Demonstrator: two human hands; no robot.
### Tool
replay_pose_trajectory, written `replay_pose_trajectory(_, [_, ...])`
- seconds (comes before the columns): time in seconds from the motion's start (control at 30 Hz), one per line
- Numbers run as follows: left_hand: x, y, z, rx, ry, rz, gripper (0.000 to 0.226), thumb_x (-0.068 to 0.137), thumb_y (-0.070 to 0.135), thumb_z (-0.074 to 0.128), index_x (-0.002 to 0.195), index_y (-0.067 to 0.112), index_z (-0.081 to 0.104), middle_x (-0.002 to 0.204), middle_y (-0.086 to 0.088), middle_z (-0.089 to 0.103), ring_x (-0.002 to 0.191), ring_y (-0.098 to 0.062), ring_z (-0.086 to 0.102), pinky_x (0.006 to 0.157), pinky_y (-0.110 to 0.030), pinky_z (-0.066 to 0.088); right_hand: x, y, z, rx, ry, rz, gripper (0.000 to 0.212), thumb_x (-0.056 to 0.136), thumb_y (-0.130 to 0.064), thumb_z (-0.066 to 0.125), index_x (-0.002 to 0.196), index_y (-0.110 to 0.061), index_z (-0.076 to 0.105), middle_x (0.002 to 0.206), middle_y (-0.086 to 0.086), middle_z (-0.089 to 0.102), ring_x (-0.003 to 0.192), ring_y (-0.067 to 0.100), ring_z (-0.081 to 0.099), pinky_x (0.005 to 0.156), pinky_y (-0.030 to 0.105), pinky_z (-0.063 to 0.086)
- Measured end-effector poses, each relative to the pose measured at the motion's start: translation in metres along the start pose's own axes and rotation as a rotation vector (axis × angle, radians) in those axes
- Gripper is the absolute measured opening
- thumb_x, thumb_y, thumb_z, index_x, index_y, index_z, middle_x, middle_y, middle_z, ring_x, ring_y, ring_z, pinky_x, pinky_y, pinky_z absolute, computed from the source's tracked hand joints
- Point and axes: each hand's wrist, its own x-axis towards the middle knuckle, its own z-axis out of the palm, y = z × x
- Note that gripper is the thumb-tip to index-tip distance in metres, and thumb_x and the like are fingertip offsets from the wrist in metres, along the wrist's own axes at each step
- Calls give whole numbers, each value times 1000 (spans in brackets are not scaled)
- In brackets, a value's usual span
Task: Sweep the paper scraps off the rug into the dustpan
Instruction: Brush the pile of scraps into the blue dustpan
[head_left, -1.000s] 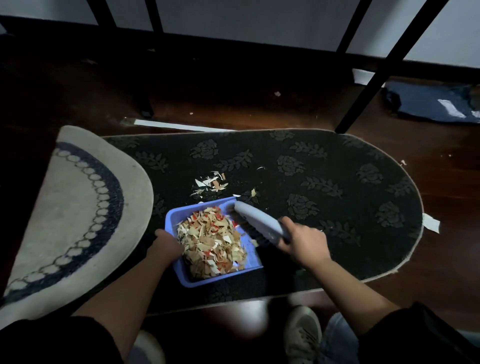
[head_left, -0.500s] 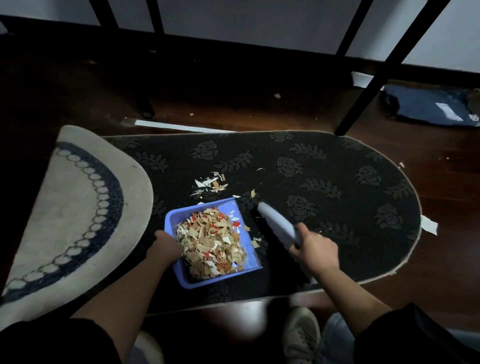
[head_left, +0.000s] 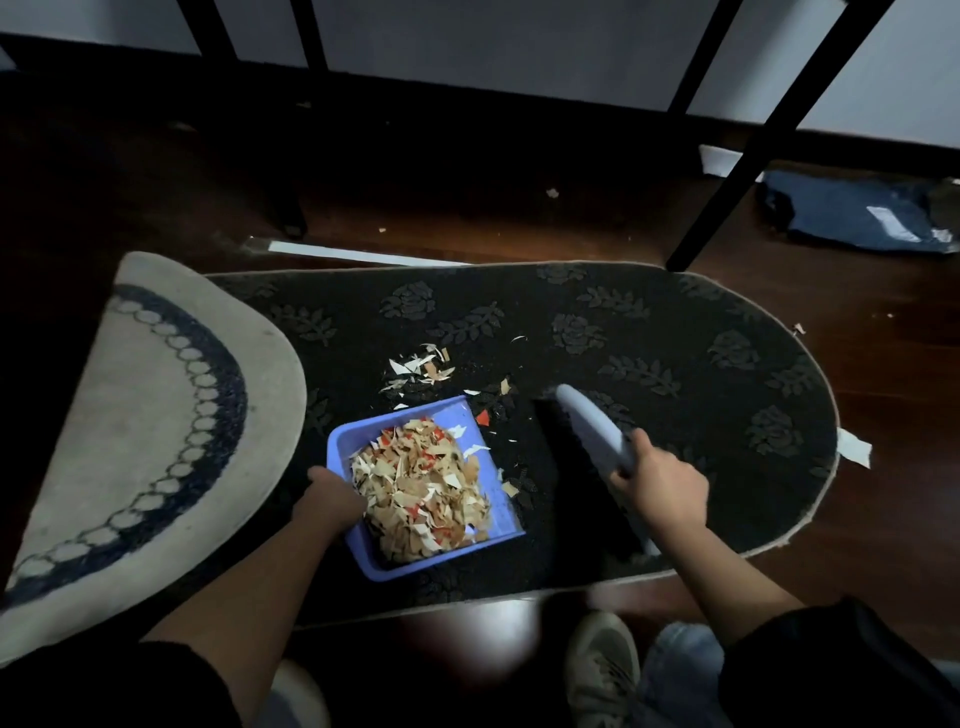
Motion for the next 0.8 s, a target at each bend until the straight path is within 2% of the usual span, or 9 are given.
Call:
replay_pose_trajectory(0.1, [0, -1, 1, -7, 7, 7, 73, 85, 22, 69, 133, -8, 23, 139, -26, 43, 127, -36, 47, 101, -40, 39, -6, -4, 9, -4, -56, -6, 39, 88, -41, 53, 121, -22, 43, 102, 4, 66, 92, 29, 65, 64, 32, 43])
replay_pose_trajectory(0.2, [2, -3, 0, -11, 6, 6, 73, 84, 22, 69, 132, -9, 23, 138, -26, 44, 127, -36, 48, 101, -40, 40, -10, -21, 14, -38, -105, -156, 40, 87, -42, 52, 121, -23, 42, 102, 3, 67, 93, 29, 65, 63, 32, 41])
replay_pose_trajectory(0.33, [3, -2, 1, -16, 3, -4, 74, 83, 21, 71, 132, -9, 23, 136, -27, 45, 125, -37, 49, 101, -41, 41, -12, -30, 11, -10, -56, -264, 42, 87, -52, 51, 119, -26, 45, 100, 2, 68, 90, 29, 66, 61, 32, 38])
replay_pose_trajectory(0.43, [3, -2, 1, -28, 2, -2, 75, 84, 21, 70, 132, -10, 22, 138, -27, 44, 126, -37, 48, 101, -41, 40, -9, -26, 3, 13, 13, -251, 42, 86, -53, 51, 120, -29, 45, 100, 0, 68, 90, 28, 66, 63, 32, 44])
replay_pose_trajectory(0.63, [3, -2, 2, -21, 6, 11, 71, 86, 21, 68, 132, -9, 23, 138, -26, 44, 126, -37, 48, 100, -40, 39, 7, -1, -2, -15, 14, 0, 41, 87, -41, 53, 123, -23, 43, 98, 4, 67, 89, 27, 66, 61, 31, 40])
replay_pose_trajectory(0.7, [3, -3, 2, -22, 3, 13, 71, 86, 22, 68, 132, -8, 23, 139, -25, 43, 127, -36, 47, 100, -40, 39, 6, 0, 4, -47, -26, -19, 41, 87, -41, 53, 122, -23, 42, 100, 4, 67, 90, 27, 66, 62, 31, 40])
replay_pose_trajectory(0.8, [3, -3, 1, -13, -2, 13, 72, 86, 24, 68, 133, -7, 22, 140, -25, 42, 128, -36, 46, 101, -40, 38, 0, -16, 13, -53, -84, -154, 40, 87, -43, 52, 120, -23, 43, 100, 4, 67, 90, 28, 66, 63, 32, 41])
